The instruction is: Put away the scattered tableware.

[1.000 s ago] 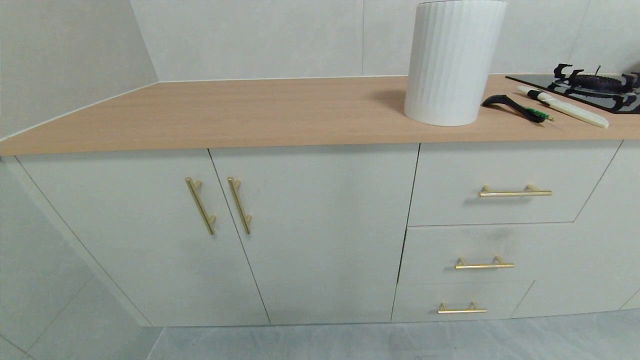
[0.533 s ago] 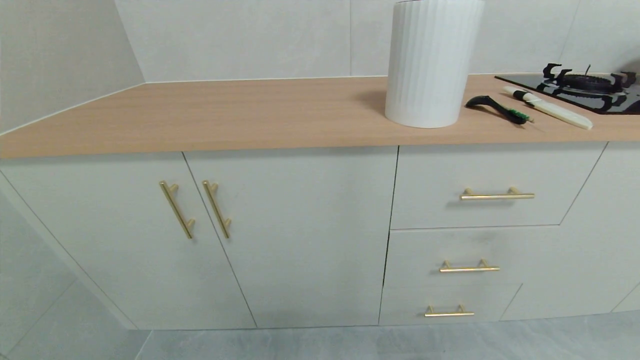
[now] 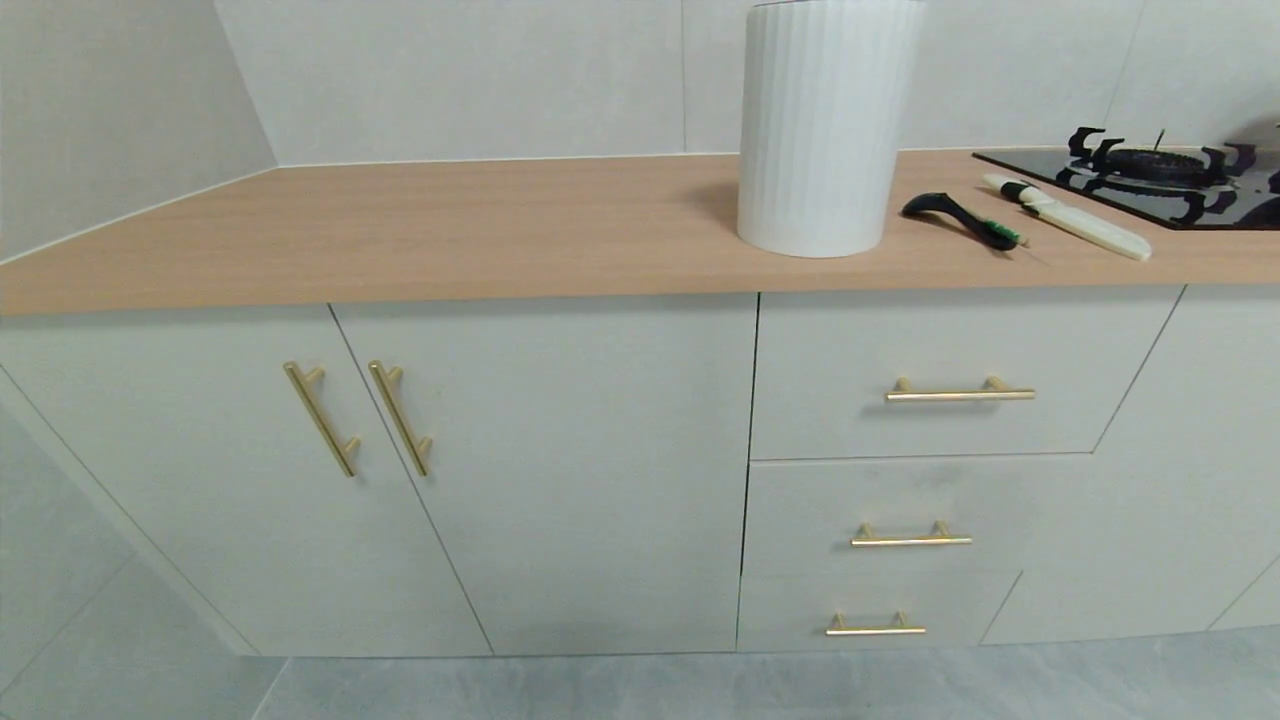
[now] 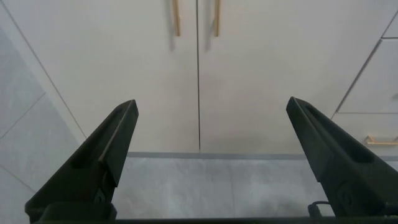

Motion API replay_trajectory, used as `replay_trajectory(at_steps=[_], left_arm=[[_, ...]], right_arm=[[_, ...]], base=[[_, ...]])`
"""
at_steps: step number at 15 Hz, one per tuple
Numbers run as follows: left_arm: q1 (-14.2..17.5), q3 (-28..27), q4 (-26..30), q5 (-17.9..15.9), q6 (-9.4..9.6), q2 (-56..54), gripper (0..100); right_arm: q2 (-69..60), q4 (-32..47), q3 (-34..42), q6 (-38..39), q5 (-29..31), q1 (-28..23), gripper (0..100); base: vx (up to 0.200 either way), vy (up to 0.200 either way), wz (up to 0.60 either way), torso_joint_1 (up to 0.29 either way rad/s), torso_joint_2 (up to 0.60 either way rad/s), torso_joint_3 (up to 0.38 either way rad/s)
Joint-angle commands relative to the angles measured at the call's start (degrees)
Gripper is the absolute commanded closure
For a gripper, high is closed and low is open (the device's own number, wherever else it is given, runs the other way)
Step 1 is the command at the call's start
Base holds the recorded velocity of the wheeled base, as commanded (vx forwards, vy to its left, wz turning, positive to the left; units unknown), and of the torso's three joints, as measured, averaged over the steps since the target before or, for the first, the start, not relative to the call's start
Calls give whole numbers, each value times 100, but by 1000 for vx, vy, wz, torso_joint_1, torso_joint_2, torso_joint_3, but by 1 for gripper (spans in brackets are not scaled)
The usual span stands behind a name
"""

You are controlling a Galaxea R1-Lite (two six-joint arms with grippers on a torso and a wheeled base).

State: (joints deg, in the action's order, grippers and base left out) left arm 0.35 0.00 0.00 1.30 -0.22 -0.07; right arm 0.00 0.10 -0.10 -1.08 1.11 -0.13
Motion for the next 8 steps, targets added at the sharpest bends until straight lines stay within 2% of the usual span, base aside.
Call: replay_trajectory(at_steps=[1, 3, 5, 8], left_arm=[[0, 0, 0, 1, -4, 7, 0], [0, 0, 0, 1, -4, 7, 0], [0, 0, 0, 1, -4, 7, 0], [0, 0, 0, 1, -4, 7, 0]], right_arm=[[9, -1, 1, -6, -5, -4, 0], [9, -19, 1, -15, 3, -4, 0], [360, 43, -904, 258, -137, 128, 0], [1784, 69, -1528, 258, -638, 497, 0]], base=[[0, 0, 0, 0, 0, 0], [0, 0, 0, 0, 0, 0], [0, 0, 0, 0, 0, 0], [0, 0, 0, 0, 0, 0]])
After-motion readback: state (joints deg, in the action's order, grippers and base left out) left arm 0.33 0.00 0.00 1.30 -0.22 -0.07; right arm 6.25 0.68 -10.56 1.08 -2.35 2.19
